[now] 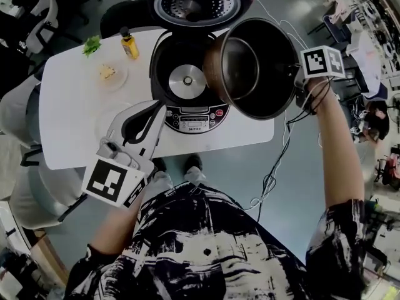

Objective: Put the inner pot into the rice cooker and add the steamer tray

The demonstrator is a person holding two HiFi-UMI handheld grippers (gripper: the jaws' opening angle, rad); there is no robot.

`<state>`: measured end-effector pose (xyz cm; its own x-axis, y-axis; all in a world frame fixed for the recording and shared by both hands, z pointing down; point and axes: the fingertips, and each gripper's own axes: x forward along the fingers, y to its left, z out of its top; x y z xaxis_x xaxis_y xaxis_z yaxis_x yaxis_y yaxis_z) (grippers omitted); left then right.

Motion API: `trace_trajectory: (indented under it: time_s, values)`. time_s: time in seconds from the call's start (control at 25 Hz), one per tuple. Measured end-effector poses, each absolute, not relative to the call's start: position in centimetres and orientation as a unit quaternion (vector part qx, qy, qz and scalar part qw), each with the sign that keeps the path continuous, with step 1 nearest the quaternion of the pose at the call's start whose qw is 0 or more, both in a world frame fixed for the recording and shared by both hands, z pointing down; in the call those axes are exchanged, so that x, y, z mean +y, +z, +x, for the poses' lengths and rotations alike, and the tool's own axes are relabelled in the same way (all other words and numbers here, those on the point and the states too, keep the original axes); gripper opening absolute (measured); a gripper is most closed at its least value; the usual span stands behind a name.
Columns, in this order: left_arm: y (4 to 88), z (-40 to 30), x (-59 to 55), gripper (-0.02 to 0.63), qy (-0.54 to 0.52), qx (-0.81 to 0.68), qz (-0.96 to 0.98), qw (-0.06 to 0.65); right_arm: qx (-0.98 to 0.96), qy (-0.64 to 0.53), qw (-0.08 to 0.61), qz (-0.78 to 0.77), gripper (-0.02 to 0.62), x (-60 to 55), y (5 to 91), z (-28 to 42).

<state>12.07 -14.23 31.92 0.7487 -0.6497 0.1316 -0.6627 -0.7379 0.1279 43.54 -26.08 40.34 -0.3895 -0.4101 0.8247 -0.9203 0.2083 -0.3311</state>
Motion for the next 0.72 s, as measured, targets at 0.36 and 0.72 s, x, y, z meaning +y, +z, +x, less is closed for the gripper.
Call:
trace_trajectory:
  time_s: [0.36,0.72]
  values:
    - [32.1,6.6,-14.0,0.005,0.030,-0.400,0.912,0.092,-0.721,0.429,0.339,0.424,0.005,-29.6,42.8,34.4]
    - [32.4,2.4,-14.0,0.005,0.020,-0.429,0.897,0.100,-0.684,0.430,0.400,0.434,0.006,-31.3,46.4,31.9]
